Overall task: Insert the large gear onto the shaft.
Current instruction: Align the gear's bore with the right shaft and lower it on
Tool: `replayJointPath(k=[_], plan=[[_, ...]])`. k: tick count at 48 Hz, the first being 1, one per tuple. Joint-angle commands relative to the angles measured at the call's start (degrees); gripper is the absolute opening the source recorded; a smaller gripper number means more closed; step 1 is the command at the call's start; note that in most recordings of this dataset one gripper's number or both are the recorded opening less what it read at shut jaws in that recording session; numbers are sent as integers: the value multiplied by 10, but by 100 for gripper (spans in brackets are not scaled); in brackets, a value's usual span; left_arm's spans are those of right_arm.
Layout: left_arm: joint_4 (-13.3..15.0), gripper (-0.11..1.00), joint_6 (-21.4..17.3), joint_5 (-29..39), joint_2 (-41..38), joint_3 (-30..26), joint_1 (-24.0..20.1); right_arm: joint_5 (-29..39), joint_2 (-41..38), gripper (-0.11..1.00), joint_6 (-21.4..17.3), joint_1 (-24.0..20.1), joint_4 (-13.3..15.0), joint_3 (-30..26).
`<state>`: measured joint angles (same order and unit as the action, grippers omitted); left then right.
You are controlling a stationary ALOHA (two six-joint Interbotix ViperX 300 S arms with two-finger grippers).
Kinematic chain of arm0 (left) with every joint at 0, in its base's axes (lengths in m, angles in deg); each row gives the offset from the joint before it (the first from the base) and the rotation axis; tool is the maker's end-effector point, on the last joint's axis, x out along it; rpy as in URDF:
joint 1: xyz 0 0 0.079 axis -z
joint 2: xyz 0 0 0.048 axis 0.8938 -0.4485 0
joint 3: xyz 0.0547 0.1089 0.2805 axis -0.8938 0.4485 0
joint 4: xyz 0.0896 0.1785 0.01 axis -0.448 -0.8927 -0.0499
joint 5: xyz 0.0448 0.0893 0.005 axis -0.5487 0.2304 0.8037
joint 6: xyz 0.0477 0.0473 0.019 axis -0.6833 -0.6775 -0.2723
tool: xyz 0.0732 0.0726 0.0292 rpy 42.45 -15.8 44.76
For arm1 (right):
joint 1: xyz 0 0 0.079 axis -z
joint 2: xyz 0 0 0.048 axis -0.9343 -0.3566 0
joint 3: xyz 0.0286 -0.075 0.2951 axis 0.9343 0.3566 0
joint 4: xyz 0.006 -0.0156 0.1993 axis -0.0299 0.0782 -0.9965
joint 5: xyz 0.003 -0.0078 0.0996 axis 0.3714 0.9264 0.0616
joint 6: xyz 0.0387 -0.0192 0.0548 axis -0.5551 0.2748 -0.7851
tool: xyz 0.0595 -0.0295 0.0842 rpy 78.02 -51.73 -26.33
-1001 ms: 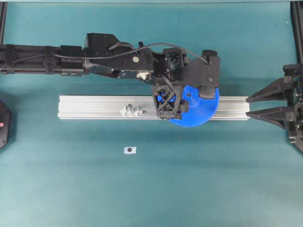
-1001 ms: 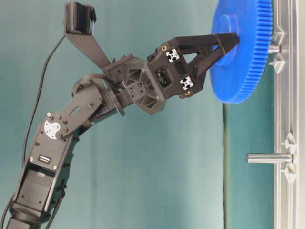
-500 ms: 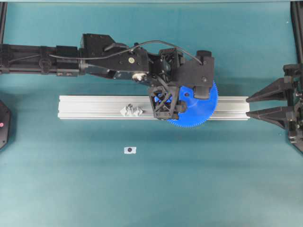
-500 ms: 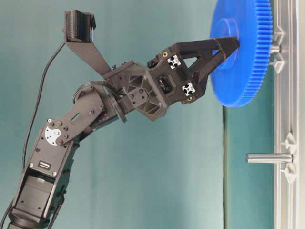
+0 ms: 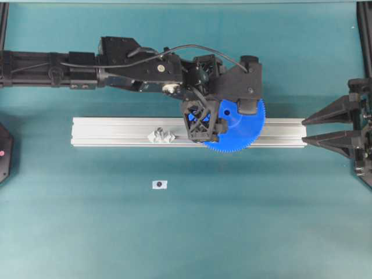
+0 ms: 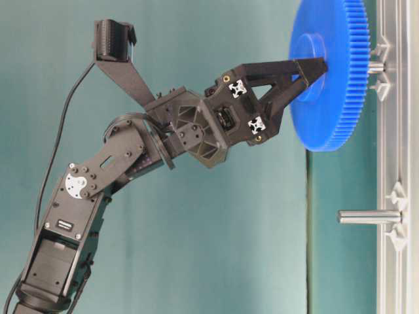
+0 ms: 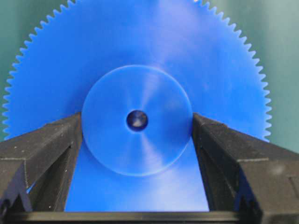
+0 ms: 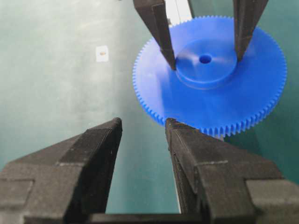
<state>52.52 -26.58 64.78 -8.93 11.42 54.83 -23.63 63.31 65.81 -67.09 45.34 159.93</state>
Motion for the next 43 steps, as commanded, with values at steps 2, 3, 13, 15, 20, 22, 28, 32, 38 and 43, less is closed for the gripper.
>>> replayJointPath(k=[2, 3, 13, 15, 20, 22, 28, 32, 38, 43], plan=[[-2, 81, 2, -1, -2, -1, -14, -5, -4, 49, -4, -1, -1, -7], [-2, 81, 2, 0, -2, -2, -14, -4, -4, 49, -5, -1, -1, -7], [-2, 82, 0, -3, -1, -18, -14, -4, -4, 49, -4, -1, -1, -7], [-3, 83, -2, -3, -3, -22, -15, -5, -4, 49, -4, -1, -1, -8], [-2, 87, -3, 2, -9, -28, -14, -5, -4, 49, -5, -1, -1, -8], [-2, 88, -3, 2, -8, -31, -14, -5, -4, 49, -5, -1, -1, -9], [-3, 90, -4, 4, -6, -40, -14, -5, -3, 49, -5, -1, -1, -9], [-3, 90, -4, 5, -5, -43, -14, -5, -4, 49, -4, -1, -1, -9], [-2, 90, -4, 11, -8, -45, -13, -4, -3, 49, -5, -1, -1, -8], [-3, 91, -1, 28, -7, -52, -13, -5, -3, 49, -5, -1, -1, -8]])
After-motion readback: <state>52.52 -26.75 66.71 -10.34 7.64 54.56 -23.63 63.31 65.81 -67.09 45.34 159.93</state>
